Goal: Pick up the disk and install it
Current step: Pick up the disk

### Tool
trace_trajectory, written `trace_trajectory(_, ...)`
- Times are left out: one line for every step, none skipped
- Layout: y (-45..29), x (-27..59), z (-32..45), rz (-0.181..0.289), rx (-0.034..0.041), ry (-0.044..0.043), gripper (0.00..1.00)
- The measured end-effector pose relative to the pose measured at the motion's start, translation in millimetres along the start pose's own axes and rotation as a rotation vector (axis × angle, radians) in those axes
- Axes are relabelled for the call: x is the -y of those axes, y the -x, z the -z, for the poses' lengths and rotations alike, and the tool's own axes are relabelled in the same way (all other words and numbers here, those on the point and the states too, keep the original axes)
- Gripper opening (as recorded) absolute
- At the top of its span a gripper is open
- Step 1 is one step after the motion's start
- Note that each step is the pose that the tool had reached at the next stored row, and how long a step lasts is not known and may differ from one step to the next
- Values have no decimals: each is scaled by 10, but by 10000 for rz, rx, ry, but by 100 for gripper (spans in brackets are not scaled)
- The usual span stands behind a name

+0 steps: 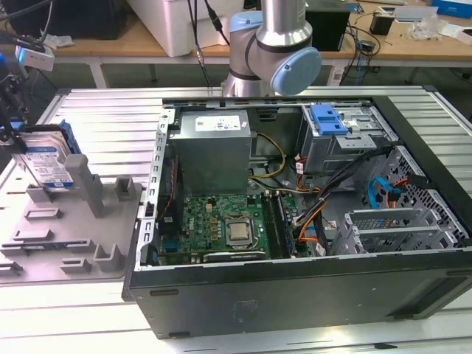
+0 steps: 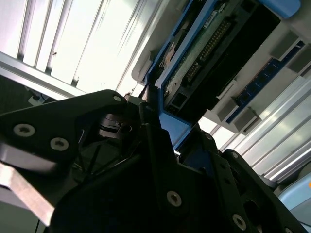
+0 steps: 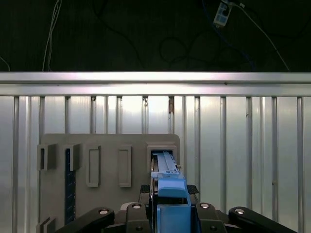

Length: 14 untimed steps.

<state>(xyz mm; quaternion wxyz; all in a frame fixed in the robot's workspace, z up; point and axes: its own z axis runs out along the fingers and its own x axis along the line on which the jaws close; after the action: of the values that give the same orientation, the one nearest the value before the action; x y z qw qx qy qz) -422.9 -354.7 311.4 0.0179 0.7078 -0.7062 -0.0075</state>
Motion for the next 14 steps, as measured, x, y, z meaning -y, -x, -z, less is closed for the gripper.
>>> trace_trajectory(0,0,4,0,0,-5,37)
trace_trajectory(0,0,7,-1,0,-11,37)
trace_trajectory(0,0,10,0,0,-15,37)
trace_trajectory(0,0,14,0,0,-19,37)
trace_trajectory(0,-1,18,-1,-1,-24,37)
trace_trajectory(0,-1,25,0,-1,-30,37)
trace_trajectory(0,-1,30,-1,-1,-34,37)
trace_trajectory(-1,-1,36,-1,-1,-38,37)
trace_trajectory(-1,-1,45,0,-1,-44,37)
trace_trajectory(-1,-2,56,-1,-1,-50,37)
trace_trajectory(-1,-2,61,-1,-1,-53,37)
trace_trajectory(-1,-2,67,-1,-1,-55,37)
trace_trajectory(-1,-2,76,-1,-1,-59,37)
trace_trajectory(-1,-3,83,-1,-1,-62,37)
